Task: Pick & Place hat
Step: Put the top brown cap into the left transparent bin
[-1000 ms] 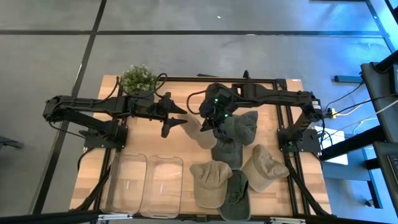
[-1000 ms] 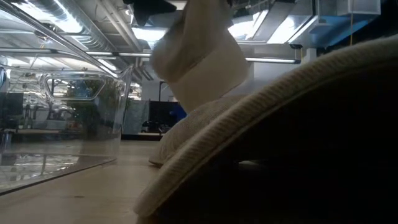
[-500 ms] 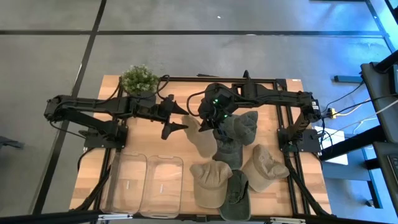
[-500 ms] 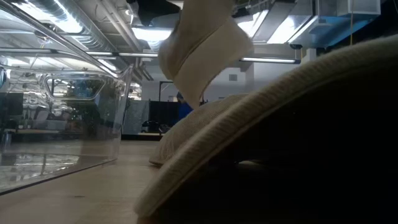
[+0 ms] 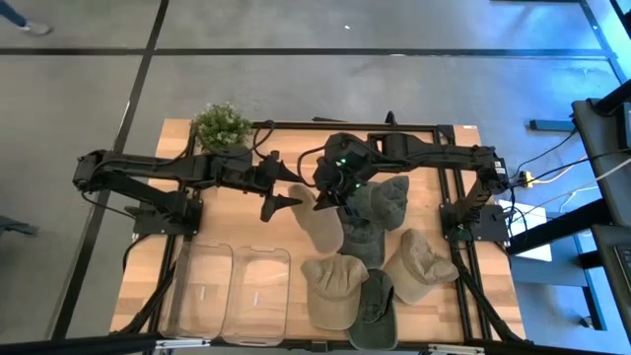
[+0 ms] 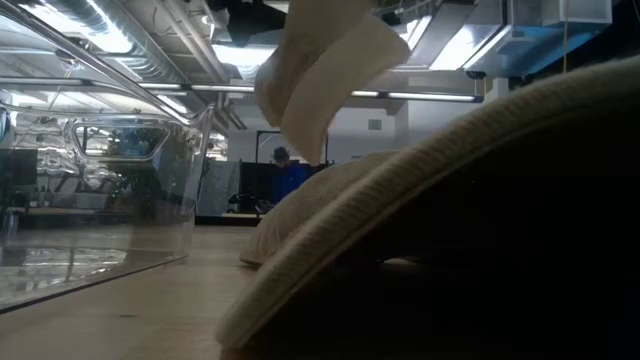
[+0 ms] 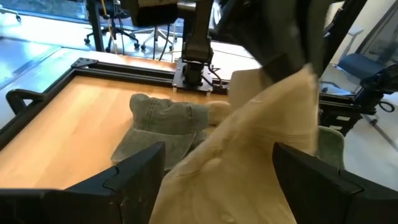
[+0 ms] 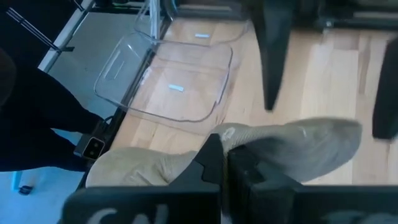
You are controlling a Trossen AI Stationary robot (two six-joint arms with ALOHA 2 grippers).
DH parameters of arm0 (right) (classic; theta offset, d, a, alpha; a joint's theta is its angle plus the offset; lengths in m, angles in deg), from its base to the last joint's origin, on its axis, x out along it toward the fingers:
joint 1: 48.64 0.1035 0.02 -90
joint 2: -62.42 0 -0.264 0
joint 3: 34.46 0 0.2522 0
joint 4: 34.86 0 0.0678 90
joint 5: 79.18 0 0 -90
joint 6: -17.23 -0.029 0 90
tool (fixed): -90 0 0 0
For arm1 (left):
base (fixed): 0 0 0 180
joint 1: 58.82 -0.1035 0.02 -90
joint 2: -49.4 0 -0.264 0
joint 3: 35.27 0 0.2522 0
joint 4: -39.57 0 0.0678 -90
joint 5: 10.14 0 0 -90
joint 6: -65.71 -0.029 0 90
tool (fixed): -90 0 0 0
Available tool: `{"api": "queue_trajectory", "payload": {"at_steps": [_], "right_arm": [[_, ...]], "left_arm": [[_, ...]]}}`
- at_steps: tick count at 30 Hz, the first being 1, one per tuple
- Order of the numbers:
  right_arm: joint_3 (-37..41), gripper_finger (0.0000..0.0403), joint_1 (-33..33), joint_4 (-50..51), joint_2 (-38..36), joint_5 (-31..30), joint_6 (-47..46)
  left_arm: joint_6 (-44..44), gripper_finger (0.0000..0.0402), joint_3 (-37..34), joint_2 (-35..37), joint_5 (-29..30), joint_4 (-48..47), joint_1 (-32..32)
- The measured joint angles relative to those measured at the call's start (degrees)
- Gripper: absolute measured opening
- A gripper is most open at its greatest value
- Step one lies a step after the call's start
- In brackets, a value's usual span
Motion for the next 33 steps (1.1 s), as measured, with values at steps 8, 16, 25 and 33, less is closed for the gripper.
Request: {"api": "queue_trajectory", "payload": {"at_steps": [8,16,25,33], "right_arm": [[0.0,0.0003,0.18,-2.05,-0.04,0.0,1.21],[0.02,0.0003,0.2,-1.18,-0.04,0.02,1.21],[0.02,0.0003,0.18,-1.17,-0.04,0.0,1.18],[0.02,0.0003,0.18,-1.18,-0.04,0.0,1.18]], "left_arm": [[0.07,0.0287,0.0,-1.49,-0.26,-0.83,0.0],[0.02,0.0241,0.0,-0.33,-3.09,-1.38,-0.11],[0.02,0.0156,0.0,-0.24,-3.15,-7.16,-0.11],[0.02,0.0072,-0.02,-0.16,-3.15,-5.58,-0.11]]}}
